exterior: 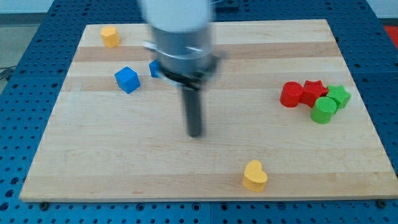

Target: Slightly push yellow heart to the downward

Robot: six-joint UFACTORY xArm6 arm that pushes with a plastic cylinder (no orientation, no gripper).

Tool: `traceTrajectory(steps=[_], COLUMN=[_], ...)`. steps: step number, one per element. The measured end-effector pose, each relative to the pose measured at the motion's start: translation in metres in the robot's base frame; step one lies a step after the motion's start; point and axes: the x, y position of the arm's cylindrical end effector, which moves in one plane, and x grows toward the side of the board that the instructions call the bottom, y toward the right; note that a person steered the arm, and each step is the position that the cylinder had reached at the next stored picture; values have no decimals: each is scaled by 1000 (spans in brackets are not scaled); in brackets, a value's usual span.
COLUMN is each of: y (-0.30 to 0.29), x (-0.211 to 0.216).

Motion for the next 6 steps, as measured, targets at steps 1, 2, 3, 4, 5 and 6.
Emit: traceTrajectory(steps=[1, 2, 3, 4, 5, 6], y=[37, 0, -63, -92, -100, -135], x=[47, 67, 58, 49, 28, -50])
